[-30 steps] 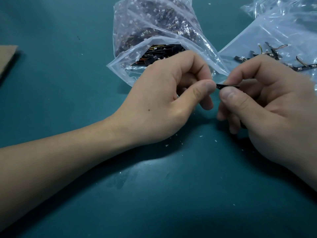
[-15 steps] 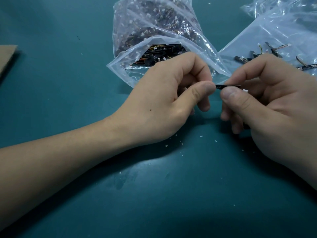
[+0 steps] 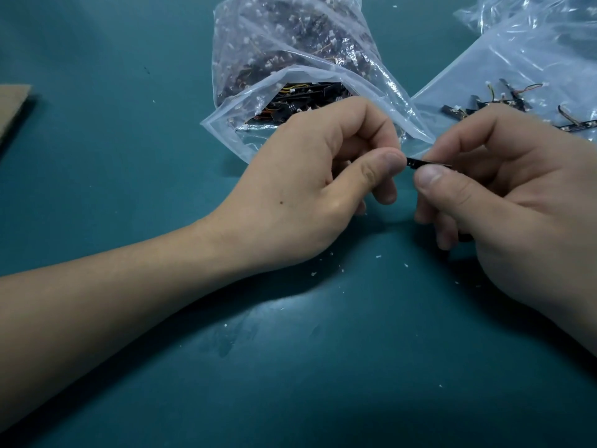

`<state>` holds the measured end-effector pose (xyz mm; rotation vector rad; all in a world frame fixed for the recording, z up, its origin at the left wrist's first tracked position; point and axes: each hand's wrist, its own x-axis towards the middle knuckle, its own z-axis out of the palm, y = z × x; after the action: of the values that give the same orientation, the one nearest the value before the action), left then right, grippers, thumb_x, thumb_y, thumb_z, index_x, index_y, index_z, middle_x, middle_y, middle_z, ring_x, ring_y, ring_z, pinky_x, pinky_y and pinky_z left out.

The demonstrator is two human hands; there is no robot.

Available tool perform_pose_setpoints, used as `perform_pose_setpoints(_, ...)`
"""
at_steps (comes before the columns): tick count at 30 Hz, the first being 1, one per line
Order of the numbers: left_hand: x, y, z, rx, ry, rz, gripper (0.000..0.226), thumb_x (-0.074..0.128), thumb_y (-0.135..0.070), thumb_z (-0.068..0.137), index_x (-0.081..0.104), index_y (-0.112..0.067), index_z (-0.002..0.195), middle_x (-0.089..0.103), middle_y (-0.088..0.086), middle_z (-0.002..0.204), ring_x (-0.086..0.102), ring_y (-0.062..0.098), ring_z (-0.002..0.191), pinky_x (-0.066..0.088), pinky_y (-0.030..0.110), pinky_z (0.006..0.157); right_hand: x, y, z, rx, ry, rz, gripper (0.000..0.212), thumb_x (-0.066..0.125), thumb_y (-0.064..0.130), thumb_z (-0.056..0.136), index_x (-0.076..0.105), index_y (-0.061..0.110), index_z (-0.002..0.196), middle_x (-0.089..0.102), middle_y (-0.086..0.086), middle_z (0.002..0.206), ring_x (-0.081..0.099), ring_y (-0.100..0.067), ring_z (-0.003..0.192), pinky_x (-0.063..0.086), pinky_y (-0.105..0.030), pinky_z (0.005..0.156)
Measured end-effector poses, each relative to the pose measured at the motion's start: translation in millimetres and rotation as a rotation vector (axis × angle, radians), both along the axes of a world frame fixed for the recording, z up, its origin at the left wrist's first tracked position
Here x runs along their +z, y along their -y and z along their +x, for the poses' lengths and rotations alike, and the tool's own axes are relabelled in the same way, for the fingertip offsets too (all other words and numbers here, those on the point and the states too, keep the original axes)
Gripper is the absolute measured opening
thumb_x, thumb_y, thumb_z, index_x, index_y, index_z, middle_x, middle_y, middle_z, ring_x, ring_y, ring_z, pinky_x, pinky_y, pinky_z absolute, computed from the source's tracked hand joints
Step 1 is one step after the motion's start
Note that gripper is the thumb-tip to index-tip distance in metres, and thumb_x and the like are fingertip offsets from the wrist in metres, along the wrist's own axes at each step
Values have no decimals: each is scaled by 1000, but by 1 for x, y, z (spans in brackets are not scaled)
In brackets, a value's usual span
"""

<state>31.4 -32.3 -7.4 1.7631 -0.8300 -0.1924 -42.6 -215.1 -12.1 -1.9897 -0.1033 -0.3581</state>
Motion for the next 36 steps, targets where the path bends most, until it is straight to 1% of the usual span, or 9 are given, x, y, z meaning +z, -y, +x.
perform_pose_setpoints(4, 0, -1, 0, 16, -40, -30, 14, 61, -13, 101, 57, -19, 89, 71, -5, 71, 65, 6, 59, 47, 16, 59, -1, -1, 1, 5, 13, -4, 13, 63, 38, 92, 59, 26, 95, 70, -5, 71, 59, -24, 42, 46, -28, 44)
perform_pose_setpoints(8, 1, -1, 0, 12, -36, -14, 12, 61, -16, 102, 58, -18, 90, 69, -2, 65, 62, 8, 56, 43, 13, 57, -2, 0, 1, 6, 22, -11, 11, 64, 37, 93, 59, 27, 94, 70, -5, 72, 59, -22, 43, 44, -25, 45)
perform_pose_setpoints(12, 1, -1, 0, 8, -58, -32, 11, 60, -17, 101, 58, -16, 90, 69, -1, 67, 63, 10, 58, 47, 19, 60, -2, 1, 1, 22, 17, -2, 12, 64, 37, 92, 59, 26, 94, 70, -6, 71, 58, -24, 42, 44, -25, 45)
perform_pose_setpoints(18, 0, -1, 0, -1, -54, -24, 11, 60, -19, 100, 57, -18, 89, 70, -2, 68, 64, 11, 58, 48, 19, 60, -3, 2, 2, 31, 28, -8, 10, 66, 34, 92, 59, 26, 92, 69, -5, 71, 58, -23, 42, 44, -28, 42)
perform_pose_setpoints(24, -1, -1, 1, -6, -66, -51, 13, 62, -14, 100, 58, -16, 89, 70, 0, 68, 64, 7, 58, 48, 17, 60, -3, 3, 4, 75, 2, 3, 10, 66, 32, 92, 58, 28, 89, 71, -2, 72, 59, -21, 42, 45, -24, 45)
perform_pose_setpoints(29, -1, -1, 3, 19, -65, -117, 12, 65, -11, 99, 60, -15, 88, 68, 1, 73, 63, 3, 61, 50, 21, 60, -5, 1, 3, 105, -25, -49, 11, 63, 37, 93, 55, 29, 93, 72, -1, 70, 55, -19, 45, 44, -29, 46)
perform_pose_setpoints(32, -1, -1, 4, 29, -63, -149, 11, 66, -10, 98, 62, -14, 88, 66, 0, 72, 62, 4, 62, 51, 25, 59, -5, 0, 3, 120, -28, -160, 19, 59, 40, 96, 56, 24, 87, 70, 3, 68, 54, -15, 48, 39, -19, 50)
perform_pose_setpoints(34, -1, -2, 4, 37, -57, -164, 11, 65, -10, 98, 62, -14, 88, 63, -3, 70, 62, 6, 62, 53, 27, 58, -5, 0, 3, 121, -23, -268, 35, 52, 43, 100, 59, 22, 74, 65, 11, 63, 55, -12, 51, 37, -14, 51)
perform_pose_setpoints(36, -1, -2, 3, 43, -49, -167, 11, 65, -10, 98, 62, -13, 88, 62, -4, 69, 60, 5, 61, 53, 27, 57, -4, 0, 3, 143, -18, -338, 47, 46, 42, 103, 60, 19, 65, 59, 11, 59, 56, -10, 54, 35, -13, 53)
